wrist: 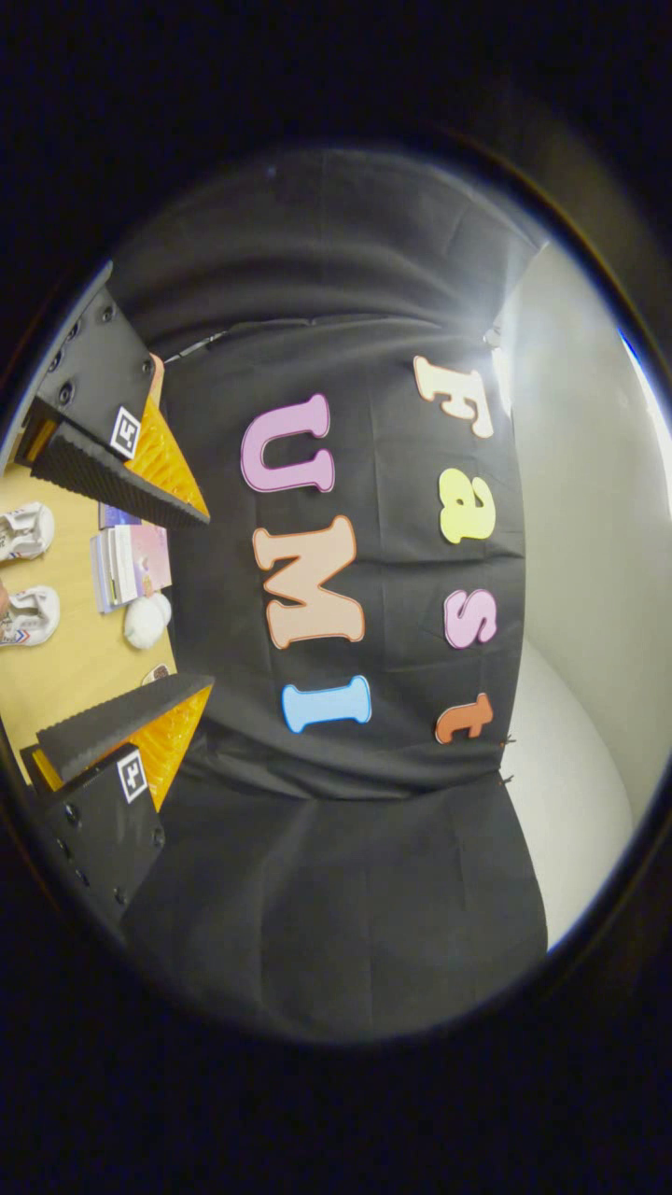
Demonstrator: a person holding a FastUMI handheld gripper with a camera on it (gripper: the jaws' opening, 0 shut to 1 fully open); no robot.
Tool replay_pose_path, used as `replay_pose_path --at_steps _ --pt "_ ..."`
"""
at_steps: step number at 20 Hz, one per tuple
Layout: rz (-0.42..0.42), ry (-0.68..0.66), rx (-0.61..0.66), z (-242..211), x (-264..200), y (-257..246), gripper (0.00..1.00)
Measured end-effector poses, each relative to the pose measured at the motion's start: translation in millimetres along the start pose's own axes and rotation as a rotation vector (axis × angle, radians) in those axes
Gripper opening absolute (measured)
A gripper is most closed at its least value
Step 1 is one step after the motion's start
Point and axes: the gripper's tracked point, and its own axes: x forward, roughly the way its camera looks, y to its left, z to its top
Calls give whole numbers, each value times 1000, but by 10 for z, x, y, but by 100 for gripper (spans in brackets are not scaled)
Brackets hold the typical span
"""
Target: Open the storage box then place both shoes into the box .Put the left shoe in first, then the right shoe, with the right side of both shoes facing outward in a uniform manner.
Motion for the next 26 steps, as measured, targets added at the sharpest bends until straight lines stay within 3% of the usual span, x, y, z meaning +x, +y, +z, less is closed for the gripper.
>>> replay_pose_path --at_steps 15,21,26 --pt "-9 30 46 -136 -137 -91 97" --pt "21 65 157 -497 -215 -78 97" --pt "54 154 265 -1112 -322 13 97"
